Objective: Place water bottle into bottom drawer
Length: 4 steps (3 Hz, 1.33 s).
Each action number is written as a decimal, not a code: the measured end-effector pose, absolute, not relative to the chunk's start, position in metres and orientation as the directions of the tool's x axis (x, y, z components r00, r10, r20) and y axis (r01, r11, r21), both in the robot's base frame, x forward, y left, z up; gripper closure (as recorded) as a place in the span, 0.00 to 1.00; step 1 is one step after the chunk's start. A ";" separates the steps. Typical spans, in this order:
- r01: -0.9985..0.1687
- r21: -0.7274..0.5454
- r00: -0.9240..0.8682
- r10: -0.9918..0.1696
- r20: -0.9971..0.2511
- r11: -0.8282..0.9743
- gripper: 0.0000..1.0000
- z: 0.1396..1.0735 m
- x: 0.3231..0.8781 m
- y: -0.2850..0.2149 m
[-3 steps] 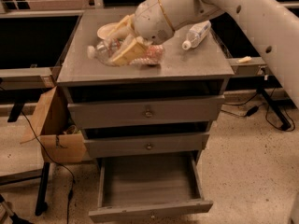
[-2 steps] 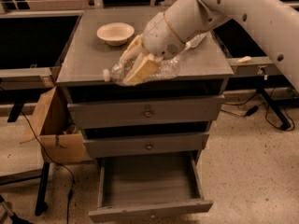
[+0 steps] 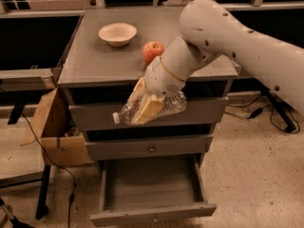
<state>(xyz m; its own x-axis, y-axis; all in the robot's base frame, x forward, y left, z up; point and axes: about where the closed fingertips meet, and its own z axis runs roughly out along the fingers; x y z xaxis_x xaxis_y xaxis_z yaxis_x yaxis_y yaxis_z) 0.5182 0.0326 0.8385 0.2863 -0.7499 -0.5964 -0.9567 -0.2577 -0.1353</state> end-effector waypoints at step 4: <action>-0.966 -0.044 0.219 -0.714 -0.665 -0.255 1.00 0.687 0.507 0.008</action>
Offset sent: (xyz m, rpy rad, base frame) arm 0.0049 0.0008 -0.0048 0.0143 0.0052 0.0342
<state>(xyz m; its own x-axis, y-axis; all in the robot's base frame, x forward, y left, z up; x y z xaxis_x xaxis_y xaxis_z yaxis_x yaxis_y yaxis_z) 0.5074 0.0079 0.6873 0.2188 -0.7137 -0.6654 -0.9660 -0.2549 -0.0443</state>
